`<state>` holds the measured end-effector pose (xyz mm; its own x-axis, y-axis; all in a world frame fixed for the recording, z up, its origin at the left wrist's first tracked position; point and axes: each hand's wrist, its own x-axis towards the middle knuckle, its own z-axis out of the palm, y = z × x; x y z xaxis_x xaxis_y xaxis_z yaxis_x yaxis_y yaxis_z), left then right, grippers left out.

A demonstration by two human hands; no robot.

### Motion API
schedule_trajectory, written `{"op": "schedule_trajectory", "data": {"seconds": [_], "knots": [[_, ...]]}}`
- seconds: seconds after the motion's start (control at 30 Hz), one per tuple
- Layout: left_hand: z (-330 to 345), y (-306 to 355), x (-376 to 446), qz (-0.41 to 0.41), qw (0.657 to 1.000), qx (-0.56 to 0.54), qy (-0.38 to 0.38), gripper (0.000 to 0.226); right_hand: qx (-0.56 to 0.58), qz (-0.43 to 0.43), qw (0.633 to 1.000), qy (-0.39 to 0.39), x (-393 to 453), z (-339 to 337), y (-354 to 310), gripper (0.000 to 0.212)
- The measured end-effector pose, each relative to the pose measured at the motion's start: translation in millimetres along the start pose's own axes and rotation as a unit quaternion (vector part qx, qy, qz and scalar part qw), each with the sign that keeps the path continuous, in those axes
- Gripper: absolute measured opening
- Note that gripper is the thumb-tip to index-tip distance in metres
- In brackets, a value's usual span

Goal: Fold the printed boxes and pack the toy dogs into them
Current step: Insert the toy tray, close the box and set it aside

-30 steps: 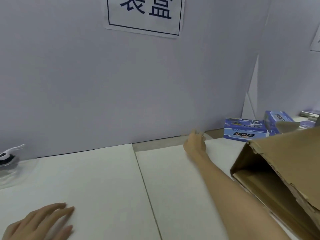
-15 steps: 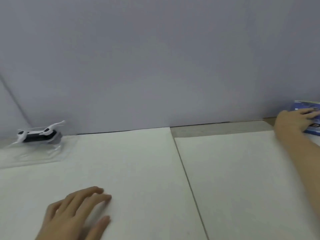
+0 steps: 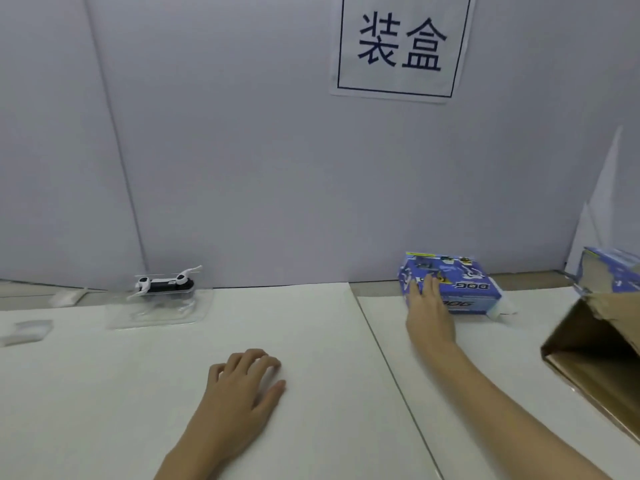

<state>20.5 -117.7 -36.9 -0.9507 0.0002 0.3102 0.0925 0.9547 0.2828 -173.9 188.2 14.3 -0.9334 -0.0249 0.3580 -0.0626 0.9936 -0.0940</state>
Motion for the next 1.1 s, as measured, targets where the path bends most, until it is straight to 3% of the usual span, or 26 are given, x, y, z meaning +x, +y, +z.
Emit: {"op": "schedule_trajectory", "data": {"seconds": [0.13, 0.27, 0.33, 0.4, 0.5, 0.53, 0.6, 0.63, 0.67, 0.73, 0.8, 0.87, 1.0, 1.1], "knots": [[-9.2, 2.3, 9.4, -0.091, 0.992, -0.091, -0.004, 0.016, 0.155, -0.078, 0.982, 0.076, -67.3, -14.1, -66.4, 0.046], [-20.2, 1.1, 38.9, -0.209, 0.947, -0.242, 0.022, 0.022, 0.234, -0.138, 0.925, 0.265, -91.6, -41.3, -93.6, 0.023], [-18.2, 7.0, 50.9, -0.239, 0.925, -0.29, 0.058, 0.024, 0.283, -0.138, 0.901, 0.297, -86.9, -46.6, -89.9, 0.021], [-12.8, 14.9, 59.1, -0.248, 0.899, -0.349, 0.095, 0.033, 0.345, -0.076, 0.895, 0.272, -80.4, -38.6, -80.8, 0.024], [-8.1, 27.3, 68.8, -0.236, 0.868, -0.423, 0.107, 0.052, 0.44, 0.055, 0.887, 0.132, -75.7, -16.0, -67.8, 0.065], [-8.8, 31.2, 73.9, -0.234, 0.86, -0.445, 0.084, 0.057, 0.511, 0.101, 0.852, 0.053, -73.1, -15.9, -66.3, 0.07], [-8.3, 39.3, 81.7, -0.233, 0.838, -0.493, 0.027, 0.064, 0.681, 0.149, 0.714, -0.07, -67.6, -17.7, -62.7, 0.054], [-10.5, 42.1, 83.0, -0.232, 0.819, -0.524, 0.01, 0.066, 0.722, 0.153, 0.668, -0.101, -66.7, -19.5, -62.8, 0.05], [-10.5, 45.4, 84.2, -0.231, 0.797, -0.558, 0.0, 0.066, 0.734, 0.148, 0.651, -0.125, -66.2, -19.2, -62.0, 0.05], [-11.0, 48.3, 84.7, -0.223, 0.772, -0.596, 0.004, 0.067, 0.742, 0.143, 0.636, -0.153, -68.1, -20.4, -64.9, 0.056], [-9.9, 47.3, 81.3, -0.223, 0.762, -0.607, 0.024, 0.072, 0.755, 0.117, 0.628, -0.146, -73.0, -24.5, -72.1, 0.05], [-10.5, 46.0, 77.7, -0.214, 0.749, -0.625, 0.038, 0.073, 0.763, 0.068, 0.629, -0.132, -77.2, -31.3, -78.1, 0.057], [-17.1, 37.4, 75.4, -0.14, 0.758, -0.635, 0.054, 0.074, 0.759, 0.0, 0.634, -0.148, -89.4, -46.8, -84.4, 0.064], [-19.9, 38.4, 71.1, -0.081, 0.762, -0.641, 0.049, 0.061, 0.752, -0.057, 0.641, -0.144, -99.9, -56.7, -86.2, 0.062]]}}
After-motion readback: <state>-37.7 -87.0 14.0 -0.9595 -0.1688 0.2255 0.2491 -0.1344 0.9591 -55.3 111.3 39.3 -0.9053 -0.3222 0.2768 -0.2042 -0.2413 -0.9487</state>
